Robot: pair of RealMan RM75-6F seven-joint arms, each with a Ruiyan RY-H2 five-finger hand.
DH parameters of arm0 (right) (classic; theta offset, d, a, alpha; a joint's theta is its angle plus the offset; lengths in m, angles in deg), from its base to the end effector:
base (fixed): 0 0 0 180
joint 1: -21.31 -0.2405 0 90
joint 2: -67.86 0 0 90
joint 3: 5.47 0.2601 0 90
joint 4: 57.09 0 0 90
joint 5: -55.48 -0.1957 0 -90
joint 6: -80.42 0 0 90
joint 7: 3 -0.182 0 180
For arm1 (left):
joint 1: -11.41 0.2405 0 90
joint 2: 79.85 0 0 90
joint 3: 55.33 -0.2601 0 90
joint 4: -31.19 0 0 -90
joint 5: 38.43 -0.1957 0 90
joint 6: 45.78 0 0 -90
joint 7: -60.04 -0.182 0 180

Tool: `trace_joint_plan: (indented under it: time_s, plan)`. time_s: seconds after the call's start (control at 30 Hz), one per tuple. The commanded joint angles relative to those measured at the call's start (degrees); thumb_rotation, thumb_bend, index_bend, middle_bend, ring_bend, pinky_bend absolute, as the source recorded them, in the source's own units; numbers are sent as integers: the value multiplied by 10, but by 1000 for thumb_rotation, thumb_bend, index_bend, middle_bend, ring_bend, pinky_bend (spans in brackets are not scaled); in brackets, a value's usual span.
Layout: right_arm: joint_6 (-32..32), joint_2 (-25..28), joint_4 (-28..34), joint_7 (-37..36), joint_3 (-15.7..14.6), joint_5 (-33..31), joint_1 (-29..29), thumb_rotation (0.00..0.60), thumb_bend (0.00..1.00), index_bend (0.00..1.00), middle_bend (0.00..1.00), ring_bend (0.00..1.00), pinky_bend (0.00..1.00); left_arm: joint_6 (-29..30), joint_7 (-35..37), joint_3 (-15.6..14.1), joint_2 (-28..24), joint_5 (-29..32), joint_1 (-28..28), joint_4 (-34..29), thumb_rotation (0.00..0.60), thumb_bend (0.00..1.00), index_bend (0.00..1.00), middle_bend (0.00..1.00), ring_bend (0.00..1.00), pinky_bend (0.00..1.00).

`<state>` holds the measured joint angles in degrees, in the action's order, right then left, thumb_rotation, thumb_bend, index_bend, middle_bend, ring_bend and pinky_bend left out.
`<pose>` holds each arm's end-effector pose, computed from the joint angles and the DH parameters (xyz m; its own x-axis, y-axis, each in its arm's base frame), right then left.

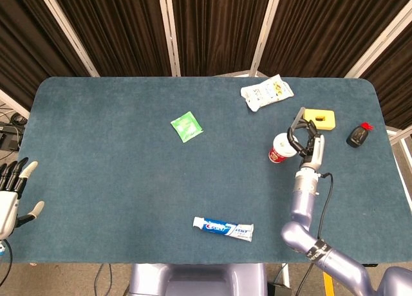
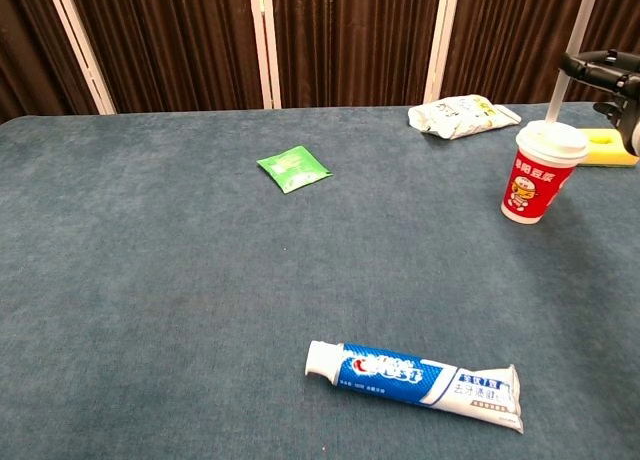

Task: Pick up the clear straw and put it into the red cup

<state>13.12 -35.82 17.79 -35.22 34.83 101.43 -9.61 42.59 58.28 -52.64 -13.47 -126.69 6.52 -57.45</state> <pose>-0.2269 -0.4138 0.0441 -0.8013 0.3291 0.4996 -0.5008 0.0879 -0.8611 -0.3072 0.2180 0.1730 0.4460 -0.0557 0.8933 0.8927 -0.0443 -0.4484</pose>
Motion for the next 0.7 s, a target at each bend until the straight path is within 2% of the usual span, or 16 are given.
trace_joint_plan:
  time_s: [0.03, 0.3, 0.43, 0.63, 0.7]
  plan:
    - [0, -1, -2, 1, 0, 2, -1, 600, 373, 629, 318, 0, 0, 0, 0, 0, 0, 0, 0, 0, 600, 284, 99, 0, 0, 0]
    - [6, -6, -8, -1, -10, 8, 4, 600, 370, 629, 317, 0, 0, 1, 1, 0, 0, 0, 0, -1, 600, 282, 102, 0, 0, 0]
    - [7, -9, -15, -9, -20, 22, 7, 600, 362, 627, 286, 0, 0, 1, 2, 0, 0, -2, 0, -1, 600, 283, 102, 0, 0, 0]
    - [5, -11, -17, -13, -26, 33, 11, 600, 338, 525, 229, 0, 0, 1, 2, -1, 0, -3, 0, -1, 600, 283, 102, 0, 0, 0]
    - [4, -12, -17, -15, -27, 37, 12, 600, 301, 478, 217, 0, 0, 1, 2, -1, 0, -3, -1, -1, 600, 284, 102, 0, 0, 0]
